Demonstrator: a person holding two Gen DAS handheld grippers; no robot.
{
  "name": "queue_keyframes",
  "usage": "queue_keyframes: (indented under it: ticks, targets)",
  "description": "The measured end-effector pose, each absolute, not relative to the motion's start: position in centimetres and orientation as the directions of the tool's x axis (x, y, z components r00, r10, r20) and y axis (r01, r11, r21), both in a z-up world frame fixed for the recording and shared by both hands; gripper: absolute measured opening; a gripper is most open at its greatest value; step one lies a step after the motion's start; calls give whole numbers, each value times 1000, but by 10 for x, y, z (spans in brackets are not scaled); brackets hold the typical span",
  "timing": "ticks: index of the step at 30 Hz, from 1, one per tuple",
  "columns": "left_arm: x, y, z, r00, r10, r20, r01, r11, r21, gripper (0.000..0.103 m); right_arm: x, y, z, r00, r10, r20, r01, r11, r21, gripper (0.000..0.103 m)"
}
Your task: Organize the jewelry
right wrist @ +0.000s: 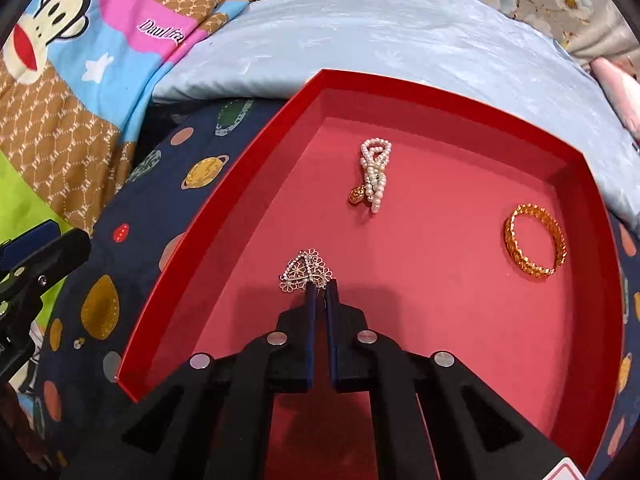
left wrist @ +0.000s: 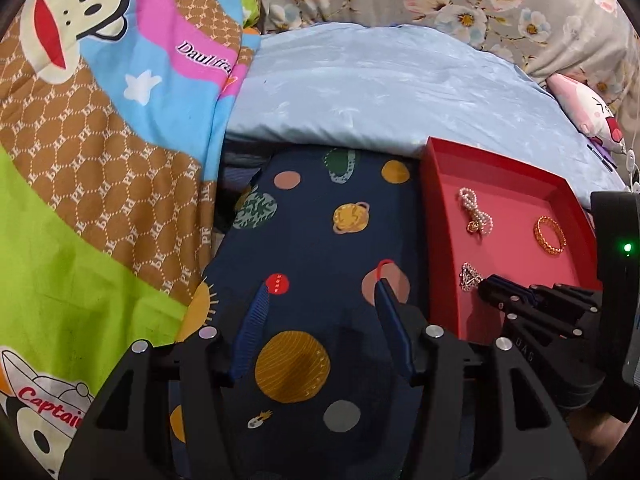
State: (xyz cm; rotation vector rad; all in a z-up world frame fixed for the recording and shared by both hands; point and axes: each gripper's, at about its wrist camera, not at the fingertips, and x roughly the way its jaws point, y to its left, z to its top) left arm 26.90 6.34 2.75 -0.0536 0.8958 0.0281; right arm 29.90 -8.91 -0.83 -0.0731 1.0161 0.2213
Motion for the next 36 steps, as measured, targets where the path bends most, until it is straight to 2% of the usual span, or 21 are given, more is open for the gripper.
queue_keyframes:
  ticks: [4, 10, 12, 14, 16, 18, 19, 26, 31, 36]
  targets:
    - [256, 66, 30, 623, -27, -782, -34, 998, -61, 53, 278, -92, 7, 549, 155, -822, -214, 976, 41, 1]
    - [220, 58, 47, 632, -81, -771, 13, 995, -94, 53, 210, -120, 66, 628, 197, -752, -182, 978, 104, 1]
    - [203, 52, 51, 632, -103, -768, 36, 994, -104, 56, 174, -134, 83, 637, 216, -740, -170, 976, 138, 1]
    - [187, 46, 53, 634, -115, -765, 48, 993, -110, 67, 146, -141, 88, 630, 219, -745, -162, 975, 150, 2]
    - [168, 37, 54, 634, -121, -764, 64, 993, -104, 71, 119, -148, 86, 628, 196, -753, -130, 981, 147, 5]
    - [154, 27, 52, 623, -131, -771, 85, 991, -99, 73, 104, -154, 81, 628, 166, -761, -91, 986, 140, 20]
    - [148, 23, 52, 618, -139, -774, 93, 990, -103, 73, 96, -159, 80, 628, 164, -760, -76, 986, 150, 21]
    - [119, 5, 47, 596, -165, -786, 125, 986, -113, 73, 54, -187, 63, 624, 131, -770, 15, 984, 179, 22]
    - [110, -2, 21, 559, -157, -814, 107, 987, -118, 73, 45, -188, 37, 590, 137, -796, 20, 983, 184, 22]
    - [109, 1, -4, 511, -156, -846, 88, 988, -129, 68, 49, -188, 14, 568, 146, -810, 31, 980, 198, 22]
